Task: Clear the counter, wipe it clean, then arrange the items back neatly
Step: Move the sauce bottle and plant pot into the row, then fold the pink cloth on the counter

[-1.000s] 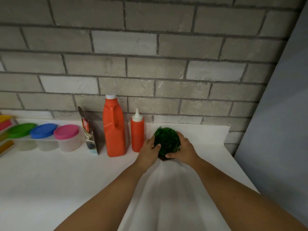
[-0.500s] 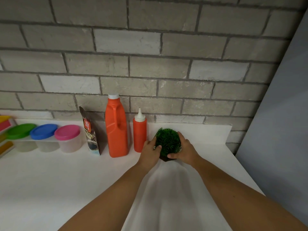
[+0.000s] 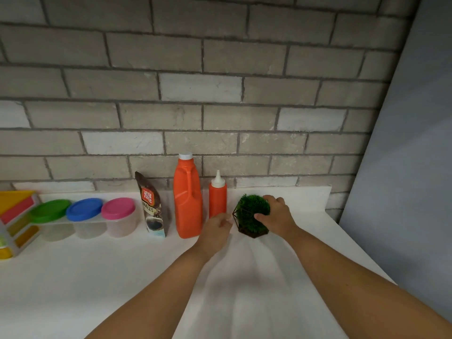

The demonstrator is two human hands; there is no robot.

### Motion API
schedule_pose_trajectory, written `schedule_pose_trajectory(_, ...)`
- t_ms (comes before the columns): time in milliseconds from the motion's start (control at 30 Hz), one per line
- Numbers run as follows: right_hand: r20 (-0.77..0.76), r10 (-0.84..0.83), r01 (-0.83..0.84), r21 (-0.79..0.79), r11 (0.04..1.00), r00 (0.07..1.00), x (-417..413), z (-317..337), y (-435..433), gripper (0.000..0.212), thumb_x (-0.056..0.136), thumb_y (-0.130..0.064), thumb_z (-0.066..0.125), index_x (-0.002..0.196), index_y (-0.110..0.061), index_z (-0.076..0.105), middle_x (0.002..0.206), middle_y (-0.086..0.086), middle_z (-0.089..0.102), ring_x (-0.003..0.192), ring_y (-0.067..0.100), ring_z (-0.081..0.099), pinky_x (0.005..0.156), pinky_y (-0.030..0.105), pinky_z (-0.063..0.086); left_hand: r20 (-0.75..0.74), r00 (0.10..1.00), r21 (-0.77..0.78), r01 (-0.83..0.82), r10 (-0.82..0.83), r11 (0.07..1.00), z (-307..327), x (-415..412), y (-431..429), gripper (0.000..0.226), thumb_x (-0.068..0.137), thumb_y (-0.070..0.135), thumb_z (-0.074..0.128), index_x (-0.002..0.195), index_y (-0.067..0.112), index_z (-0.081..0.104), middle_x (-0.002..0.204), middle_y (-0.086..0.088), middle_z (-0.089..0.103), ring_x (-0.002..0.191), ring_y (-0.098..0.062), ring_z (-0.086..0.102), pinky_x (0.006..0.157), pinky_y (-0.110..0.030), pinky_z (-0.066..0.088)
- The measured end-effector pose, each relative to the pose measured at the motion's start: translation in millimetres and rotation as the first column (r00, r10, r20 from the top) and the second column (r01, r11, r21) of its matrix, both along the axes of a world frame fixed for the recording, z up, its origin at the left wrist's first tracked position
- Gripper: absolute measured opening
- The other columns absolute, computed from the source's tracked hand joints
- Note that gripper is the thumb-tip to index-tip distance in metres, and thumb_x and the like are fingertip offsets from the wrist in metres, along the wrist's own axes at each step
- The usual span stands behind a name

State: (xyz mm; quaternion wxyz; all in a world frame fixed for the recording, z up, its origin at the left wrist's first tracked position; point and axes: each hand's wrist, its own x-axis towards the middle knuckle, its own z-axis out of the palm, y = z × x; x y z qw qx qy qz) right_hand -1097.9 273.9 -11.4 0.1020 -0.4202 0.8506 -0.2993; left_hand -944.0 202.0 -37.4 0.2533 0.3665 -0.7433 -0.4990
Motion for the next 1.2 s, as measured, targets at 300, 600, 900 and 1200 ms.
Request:
schedule_pose_trajectory(300, 0.036, -0.019, 0.019, 0.003, 1.000, 0.999, 71, 24, 27, 0.053, 0.087, -0.023, 0.062, 0.136, -0.015, 0.043, 0.134, 0.012, 0.039, 0.123, 0.028, 0.044, 0.102, 0.033, 0.042, 0.032, 0.997, -0.019, 0.065, -0.064, 0.998, 0, 69, 5, 0.029, 0.096, 0.016, 0.044, 0.123, 0.013, 0.055, 0.122, -0.009, 0.056, 0.111, -0.027, 0.056, 0.091, -0.032, 0.045)
schedule_pose_trajectory(600, 0.150, 0.107, -0.134, 0.181, 0.974, 0.983, 142, 34, 56, 0.036, 0.089, -0.020, 0.060, 0.122, -0.009, 0.054, 0.097, 0.006, 0.058, 0.080, 0.020, 0.060, 0.057, 0.023, 0.046, -0.062, 0.998, -0.025, 0.027, -0.029, 0.999, 20, 132, 26, 0.020, 0.094, 0.006, 0.040, 0.093, 0.008, 0.061, 0.082, -0.010, 0.059, 0.057, -0.014, 0.052, 0.040, -0.006, 0.036)
schedule_pose_trajectory(900, 0.114, 0.220, -0.237, 0.177, 0.955, 0.969, 246, 23, 93, 0.029, 0.088, -0.023, 0.060, 0.115, -0.013, 0.058, 0.090, 0.007, 0.060, 0.056, 0.012, 0.055, 0.046, 0.021, 0.039, -0.001, 0.999, -0.078, -0.041, 0.041, 0.996, 19, 242, 70, 0.021, 0.094, 0.012, 0.046, 0.094, 0.003, 0.065, 0.082, -0.008, 0.061, 0.060, -0.012, 0.054, 0.042, -0.006, 0.039)
schedule_pose_trajectory(1200, 0.198, 0.325, -0.364, 0.213, 0.907, 0.925, 365, 14, 97, 0.030, 0.089, -0.024, 0.060, 0.117, -0.015, 0.057, 0.098, 0.007, 0.061, 0.070, 0.015, 0.060, 0.052, 0.020, 0.044, 0.317, 0.948, -0.189, 0.071, -0.008, 0.979, 11, 388, 65, 0.017, 0.092, 0.016, 0.052, 0.101, 0.011, 0.067, 0.091, 0.003, 0.059, 0.079, -0.012, 0.053, 0.058, -0.013, 0.039)
